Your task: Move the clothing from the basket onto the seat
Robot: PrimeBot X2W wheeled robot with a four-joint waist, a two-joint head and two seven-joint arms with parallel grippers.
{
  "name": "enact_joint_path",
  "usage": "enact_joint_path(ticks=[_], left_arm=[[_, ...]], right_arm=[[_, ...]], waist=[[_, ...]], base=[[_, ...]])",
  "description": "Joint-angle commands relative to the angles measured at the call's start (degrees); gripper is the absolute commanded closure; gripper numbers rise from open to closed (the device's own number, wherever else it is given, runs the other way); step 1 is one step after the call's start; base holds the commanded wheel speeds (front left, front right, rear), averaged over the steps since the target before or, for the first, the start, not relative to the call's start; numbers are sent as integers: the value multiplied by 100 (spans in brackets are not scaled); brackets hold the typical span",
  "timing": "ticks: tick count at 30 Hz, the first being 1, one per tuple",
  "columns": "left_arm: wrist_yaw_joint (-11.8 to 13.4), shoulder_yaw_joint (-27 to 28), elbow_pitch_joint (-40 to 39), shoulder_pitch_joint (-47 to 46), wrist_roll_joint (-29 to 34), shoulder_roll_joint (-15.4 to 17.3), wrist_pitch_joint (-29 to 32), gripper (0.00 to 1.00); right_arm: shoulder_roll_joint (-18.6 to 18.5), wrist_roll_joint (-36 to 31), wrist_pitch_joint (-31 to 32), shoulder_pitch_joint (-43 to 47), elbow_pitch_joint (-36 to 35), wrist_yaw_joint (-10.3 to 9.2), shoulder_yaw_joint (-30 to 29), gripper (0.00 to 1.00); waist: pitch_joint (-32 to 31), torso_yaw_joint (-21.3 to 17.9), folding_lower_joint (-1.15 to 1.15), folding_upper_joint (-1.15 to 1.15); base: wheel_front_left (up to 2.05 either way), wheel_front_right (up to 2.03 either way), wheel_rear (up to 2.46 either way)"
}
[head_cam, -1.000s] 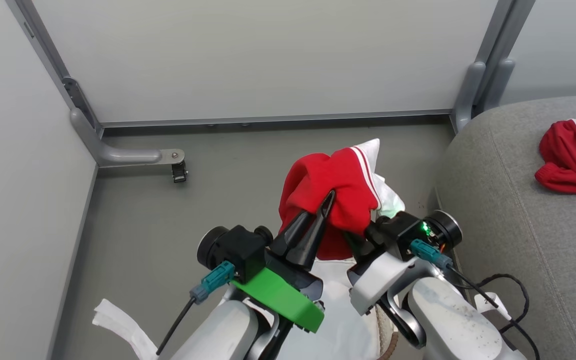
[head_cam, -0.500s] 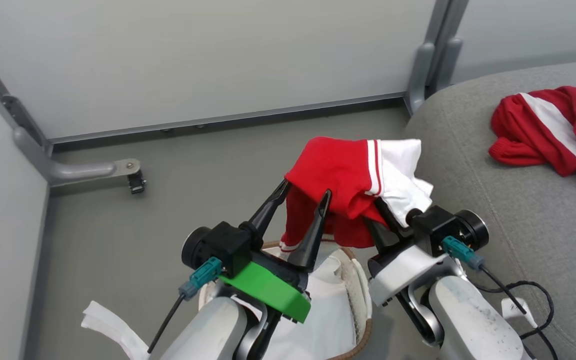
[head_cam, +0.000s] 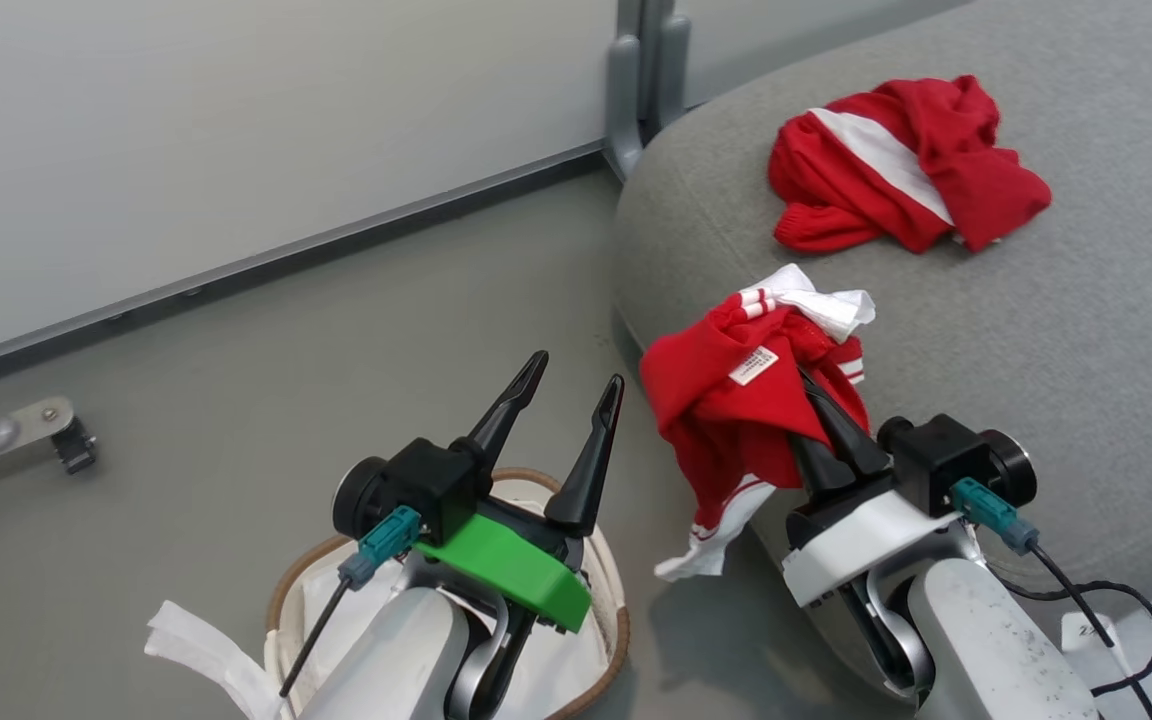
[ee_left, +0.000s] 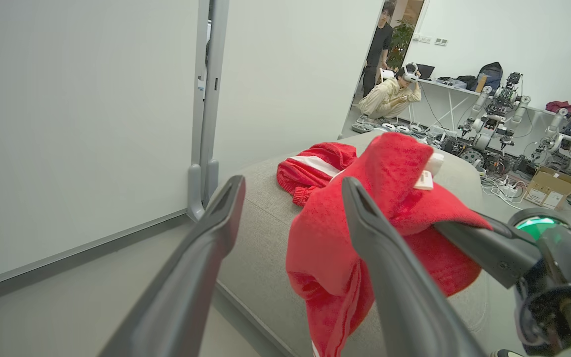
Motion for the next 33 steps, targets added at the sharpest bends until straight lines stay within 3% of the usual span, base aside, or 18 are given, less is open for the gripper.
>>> enact_joint_path(ticks=[1, 7, 20, 29, 33], left_arm=[[-34, 54, 38, 5, 53, 29, 0, 0], [-75, 177, 66, 36, 65, 30, 0, 0], [-162, -22, 401, -407, 203, 33, 0, 0], [-168, 255, 512, -520, 489, 31, 0, 0], [-173, 277, 518, -620, 632, 32, 0, 0]], right_arm=[[-25, 41, -12, 54, -67, -6, -51, 100], [-60, 90, -13, 142, -230, -6, -395, 100], [-247, -37, -13, -122, -757, -6, -1505, 100], [-1080, -251, -12, -1902, -642, -6, -1386, 100], [-1549, -403, -12, -2719, -460, -7, -1416, 100]], waist=[[230, -788, 0, 0], [348, -1321, 0, 0], [870, -1447, 0, 0], [1426, -1402, 0, 0], [1691, -1180, 0, 0]], base=[[0, 0, 0], [0, 0, 0], [0, 0, 0], [0, 0, 0], [0, 0, 0]])
